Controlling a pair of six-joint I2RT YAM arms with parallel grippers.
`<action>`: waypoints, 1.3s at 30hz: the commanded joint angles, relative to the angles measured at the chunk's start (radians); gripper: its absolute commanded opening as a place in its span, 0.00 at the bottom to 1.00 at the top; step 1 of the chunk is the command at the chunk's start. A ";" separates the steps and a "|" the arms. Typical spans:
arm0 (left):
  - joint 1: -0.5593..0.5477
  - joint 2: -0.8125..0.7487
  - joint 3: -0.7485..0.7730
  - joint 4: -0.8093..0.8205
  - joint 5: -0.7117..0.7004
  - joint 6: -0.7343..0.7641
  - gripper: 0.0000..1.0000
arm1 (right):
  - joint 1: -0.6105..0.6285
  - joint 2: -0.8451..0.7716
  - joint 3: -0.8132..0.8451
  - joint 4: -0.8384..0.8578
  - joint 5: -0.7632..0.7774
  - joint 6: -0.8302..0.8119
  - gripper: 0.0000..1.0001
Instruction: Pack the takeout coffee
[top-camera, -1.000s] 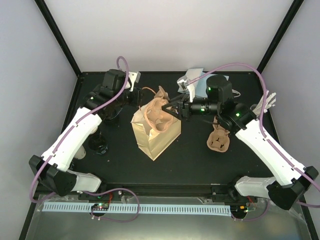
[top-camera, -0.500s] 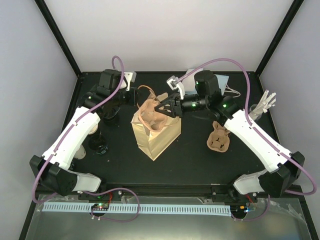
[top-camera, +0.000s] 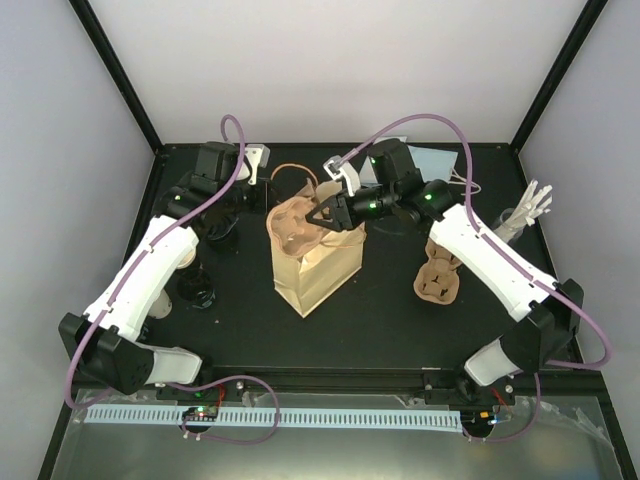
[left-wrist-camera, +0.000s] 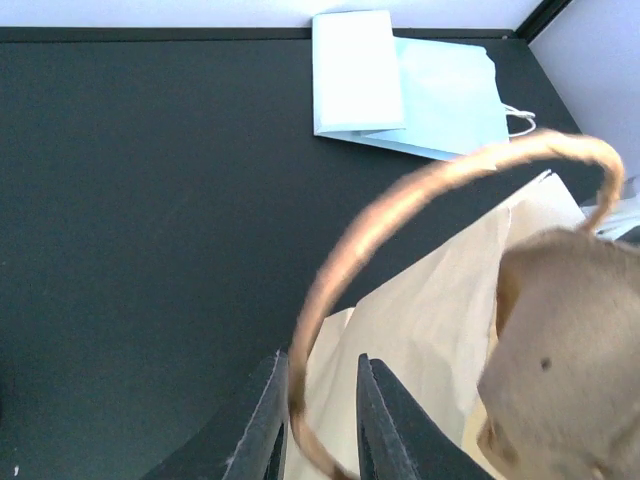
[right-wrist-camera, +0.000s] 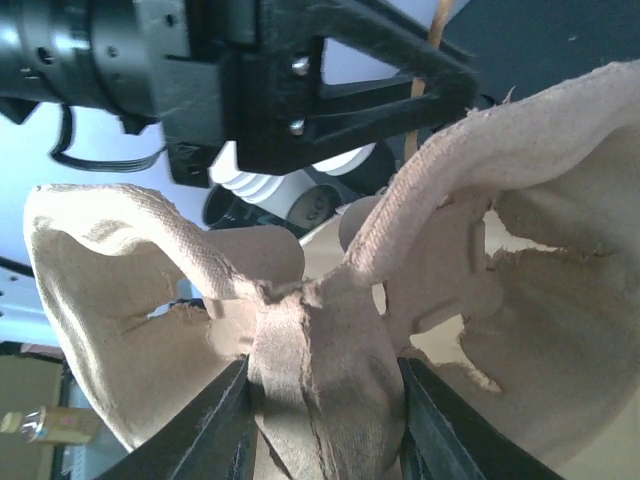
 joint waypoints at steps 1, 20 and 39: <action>0.009 -0.022 0.003 0.013 0.031 0.004 0.20 | -0.014 0.027 0.077 -0.120 0.134 -0.039 0.39; 0.016 -0.024 0.012 0.013 0.032 0.025 0.19 | -0.014 -0.022 0.132 -0.212 0.130 -0.049 0.40; 0.017 -0.023 0.006 0.013 0.052 0.034 0.17 | -0.013 0.009 0.194 -0.280 0.386 0.007 0.40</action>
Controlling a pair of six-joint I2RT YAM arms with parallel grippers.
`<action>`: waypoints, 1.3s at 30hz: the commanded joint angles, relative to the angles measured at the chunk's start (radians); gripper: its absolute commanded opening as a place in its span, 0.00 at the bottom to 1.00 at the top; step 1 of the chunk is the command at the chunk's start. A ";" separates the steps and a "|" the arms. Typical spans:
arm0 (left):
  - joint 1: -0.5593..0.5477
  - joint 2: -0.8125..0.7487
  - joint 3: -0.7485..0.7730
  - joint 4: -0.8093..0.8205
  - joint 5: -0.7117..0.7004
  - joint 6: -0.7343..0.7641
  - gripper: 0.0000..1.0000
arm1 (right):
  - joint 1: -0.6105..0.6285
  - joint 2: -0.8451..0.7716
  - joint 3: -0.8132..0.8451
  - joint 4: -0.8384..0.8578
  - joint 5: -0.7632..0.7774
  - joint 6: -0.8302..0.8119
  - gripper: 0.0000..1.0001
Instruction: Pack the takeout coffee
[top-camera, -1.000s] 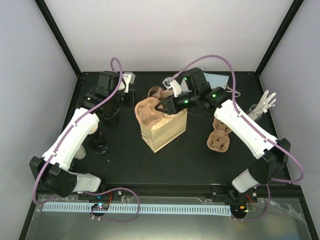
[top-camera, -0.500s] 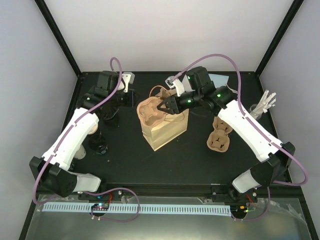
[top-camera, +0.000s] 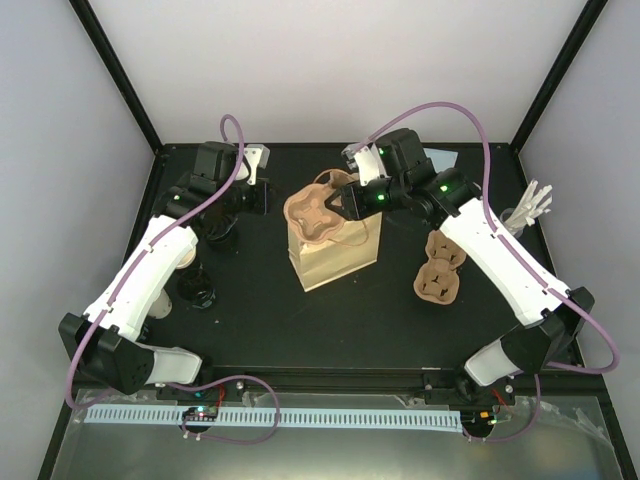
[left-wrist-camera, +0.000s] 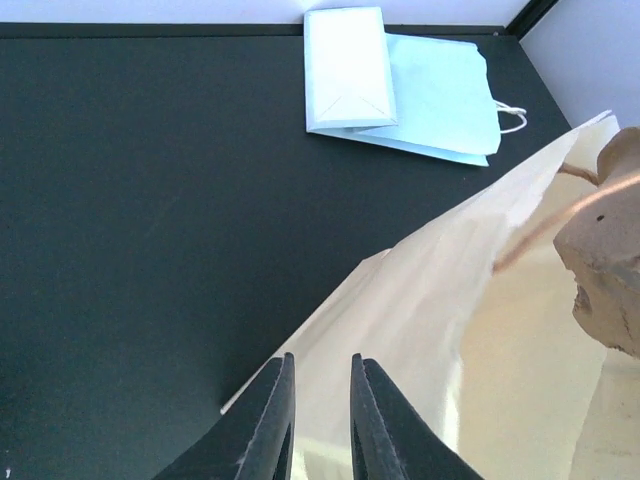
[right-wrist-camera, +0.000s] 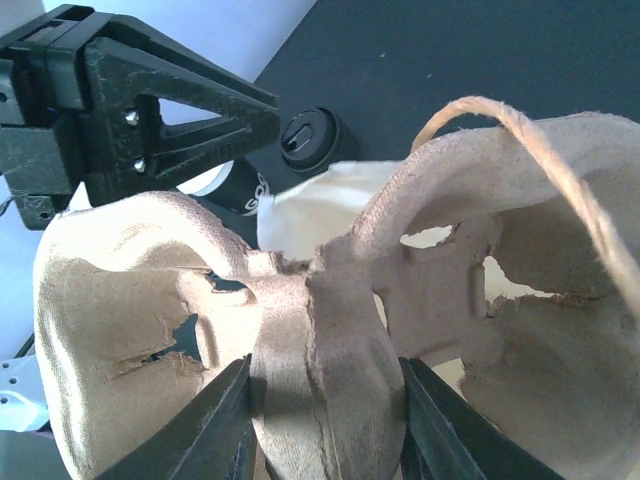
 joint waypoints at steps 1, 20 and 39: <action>0.007 -0.021 0.010 0.013 0.024 0.018 0.17 | -0.005 0.008 0.019 -0.010 0.057 0.018 0.40; 0.007 -0.022 0.005 0.051 0.100 0.032 0.31 | -0.004 -0.014 0.034 0.017 -0.018 0.048 0.39; 0.008 -0.107 -0.076 0.134 0.067 0.072 0.84 | -0.005 -0.121 0.046 0.135 -0.165 0.081 0.39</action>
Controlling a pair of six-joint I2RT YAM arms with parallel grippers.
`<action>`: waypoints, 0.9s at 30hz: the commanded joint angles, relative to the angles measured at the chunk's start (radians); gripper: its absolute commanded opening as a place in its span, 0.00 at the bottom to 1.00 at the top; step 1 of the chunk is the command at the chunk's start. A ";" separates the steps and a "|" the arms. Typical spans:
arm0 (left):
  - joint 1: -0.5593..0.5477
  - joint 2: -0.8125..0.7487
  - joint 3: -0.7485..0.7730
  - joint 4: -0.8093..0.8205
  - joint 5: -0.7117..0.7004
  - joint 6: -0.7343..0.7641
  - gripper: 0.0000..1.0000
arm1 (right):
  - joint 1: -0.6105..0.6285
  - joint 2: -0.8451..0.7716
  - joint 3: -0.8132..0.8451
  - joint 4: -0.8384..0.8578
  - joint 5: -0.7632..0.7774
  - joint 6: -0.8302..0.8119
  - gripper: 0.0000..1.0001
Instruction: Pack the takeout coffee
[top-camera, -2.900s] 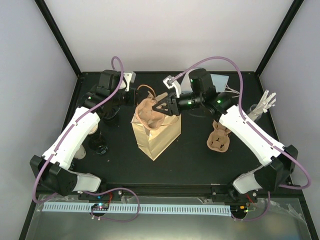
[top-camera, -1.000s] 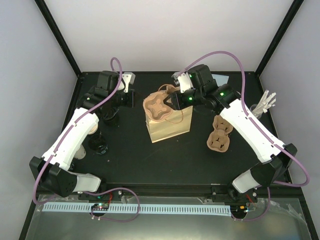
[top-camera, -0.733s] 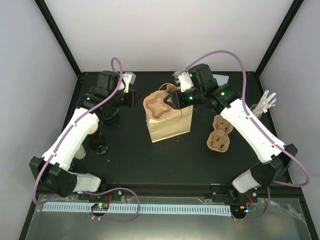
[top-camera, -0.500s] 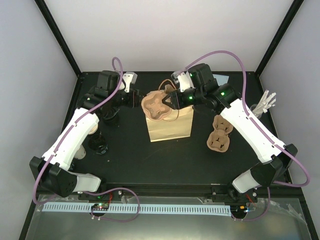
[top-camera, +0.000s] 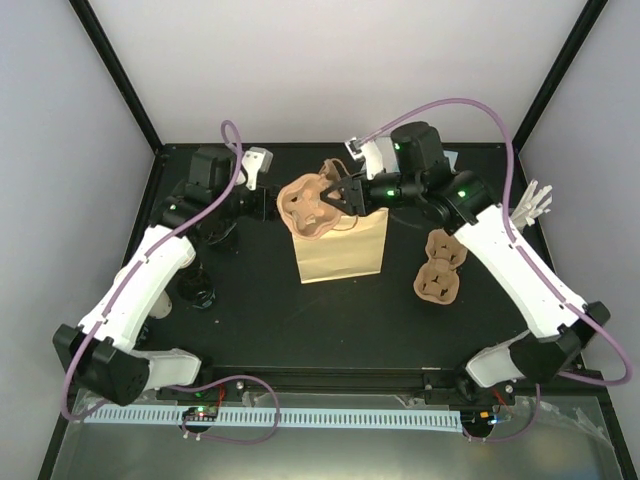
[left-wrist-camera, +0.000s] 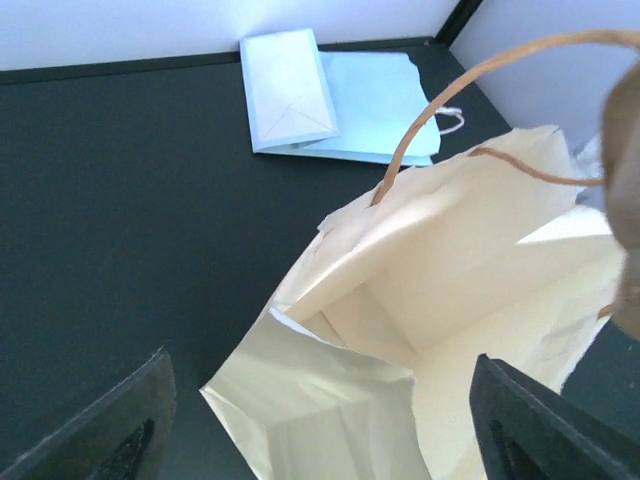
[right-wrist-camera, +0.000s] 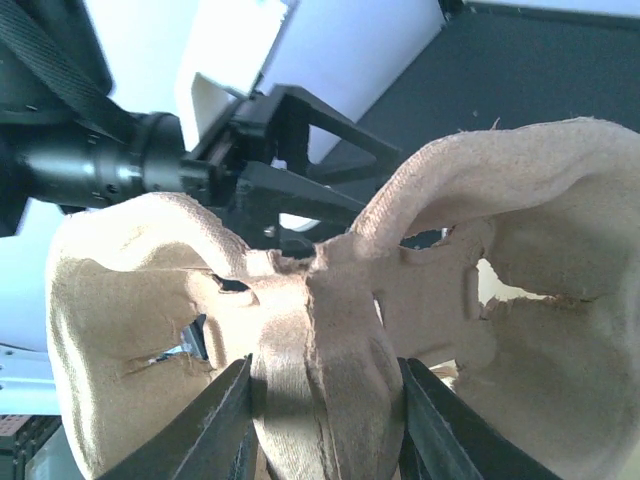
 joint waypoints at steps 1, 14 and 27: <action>0.008 -0.074 -0.024 0.061 -0.066 0.013 0.92 | -0.005 -0.086 0.028 0.067 -0.047 0.024 0.39; 0.009 -0.086 -0.036 0.150 0.113 0.200 0.98 | -0.010 -0.277 -0.044 0.108 0.137 0.043 0.39; 0.006 0.223 0.282 -0.026 0.156 0.438 0.93 | -0.010 -0.398 -0.106 0.072 0.306 0.001 0.39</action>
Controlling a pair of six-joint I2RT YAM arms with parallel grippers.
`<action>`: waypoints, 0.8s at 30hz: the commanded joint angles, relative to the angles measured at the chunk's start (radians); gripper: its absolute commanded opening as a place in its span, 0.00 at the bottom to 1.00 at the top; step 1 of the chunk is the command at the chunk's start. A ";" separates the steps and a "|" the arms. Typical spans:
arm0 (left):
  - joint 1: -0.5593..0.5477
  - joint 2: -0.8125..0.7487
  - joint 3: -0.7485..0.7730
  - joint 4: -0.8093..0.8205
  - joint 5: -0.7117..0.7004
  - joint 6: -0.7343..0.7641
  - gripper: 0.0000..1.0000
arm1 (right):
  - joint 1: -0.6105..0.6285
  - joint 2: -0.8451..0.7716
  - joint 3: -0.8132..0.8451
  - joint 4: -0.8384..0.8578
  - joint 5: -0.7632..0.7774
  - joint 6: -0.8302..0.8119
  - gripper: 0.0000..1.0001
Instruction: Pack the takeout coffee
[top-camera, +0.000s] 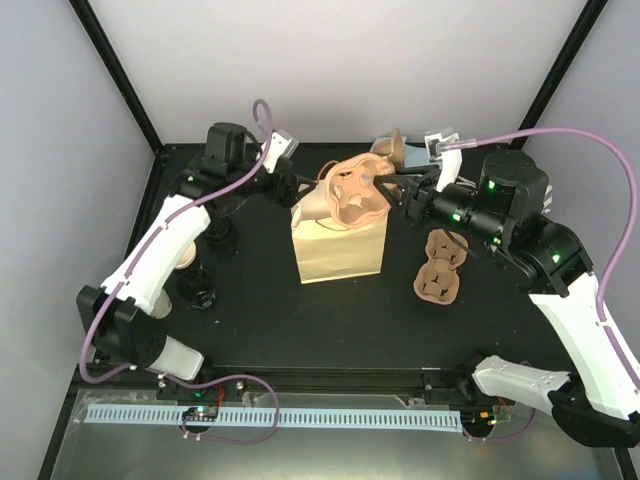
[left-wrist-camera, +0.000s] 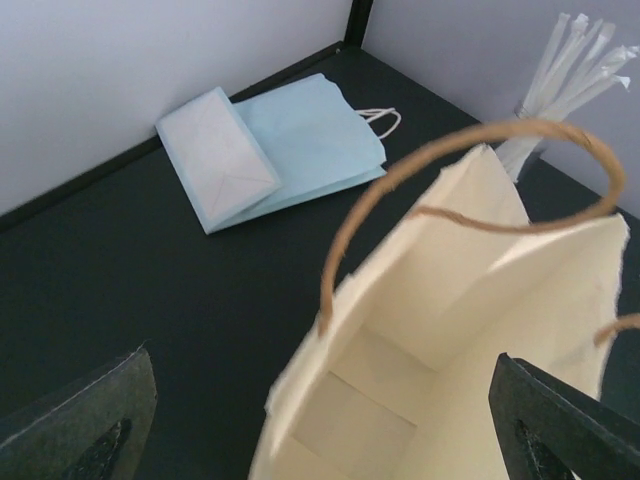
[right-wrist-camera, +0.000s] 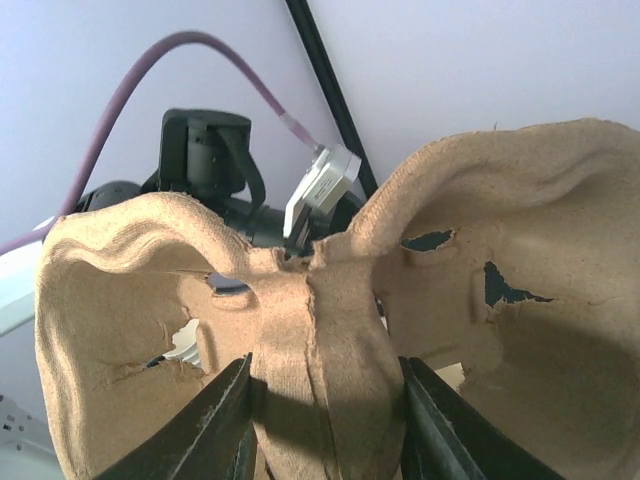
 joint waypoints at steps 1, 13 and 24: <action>0.006 0.101 0.189 -0.132 -0.004 0.173 0.93 | -0.006 -0.019 -0.018 -0.005 0.045 -0.022 0.39; 0.006 0.384 0.522 -0.484 0.147 0.481 0.81 | -0.005 -0.021 0.006 -0.037 0.046 -0.041 0.39; -0.005 0.443 0.540 -0.481 0.193 0.466 0.26 | -0.006 -0.022 0.006 -0.044 0.036 -0.040 0.40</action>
